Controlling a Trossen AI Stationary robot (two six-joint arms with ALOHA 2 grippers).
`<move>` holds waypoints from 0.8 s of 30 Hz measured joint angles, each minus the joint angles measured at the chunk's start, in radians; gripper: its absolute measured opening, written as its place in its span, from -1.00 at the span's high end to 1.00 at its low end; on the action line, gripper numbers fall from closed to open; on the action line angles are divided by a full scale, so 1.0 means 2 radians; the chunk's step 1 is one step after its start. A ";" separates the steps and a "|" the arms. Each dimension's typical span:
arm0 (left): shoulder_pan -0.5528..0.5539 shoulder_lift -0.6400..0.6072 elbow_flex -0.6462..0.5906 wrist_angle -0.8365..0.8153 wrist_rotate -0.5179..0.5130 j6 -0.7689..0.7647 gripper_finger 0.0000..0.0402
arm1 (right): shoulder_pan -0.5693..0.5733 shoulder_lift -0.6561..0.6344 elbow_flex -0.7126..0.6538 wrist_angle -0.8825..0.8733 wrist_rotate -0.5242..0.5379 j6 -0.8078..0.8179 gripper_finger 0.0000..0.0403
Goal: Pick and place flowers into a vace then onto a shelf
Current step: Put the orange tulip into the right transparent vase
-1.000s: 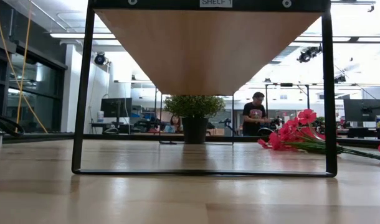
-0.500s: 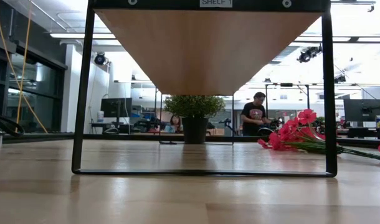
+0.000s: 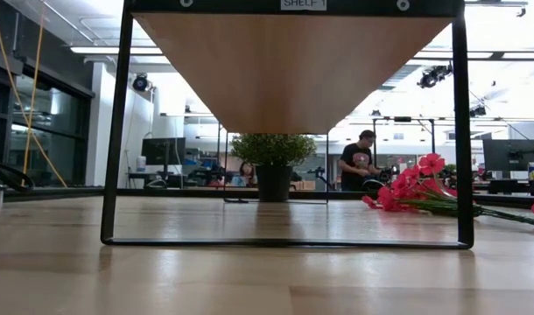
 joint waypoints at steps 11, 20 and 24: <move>0.000 0.000 0.000 0.001 -0.013 -0.030 -0.08 | 0.089 0.001 -0.081 0.095 -0.005 -0.033 1.00; 0.000 0.000 0.000 0.001 -0.013 -0.041 -0.08 | 0.175 0.000 -0.177 0.209 0.016 -0.047 1.00; 0.000 0.000 0.000 0.001 -0.013 -0.041 -0.08 | 0.225 0.000 -0.214 0.248 0.060 -0.046 1.00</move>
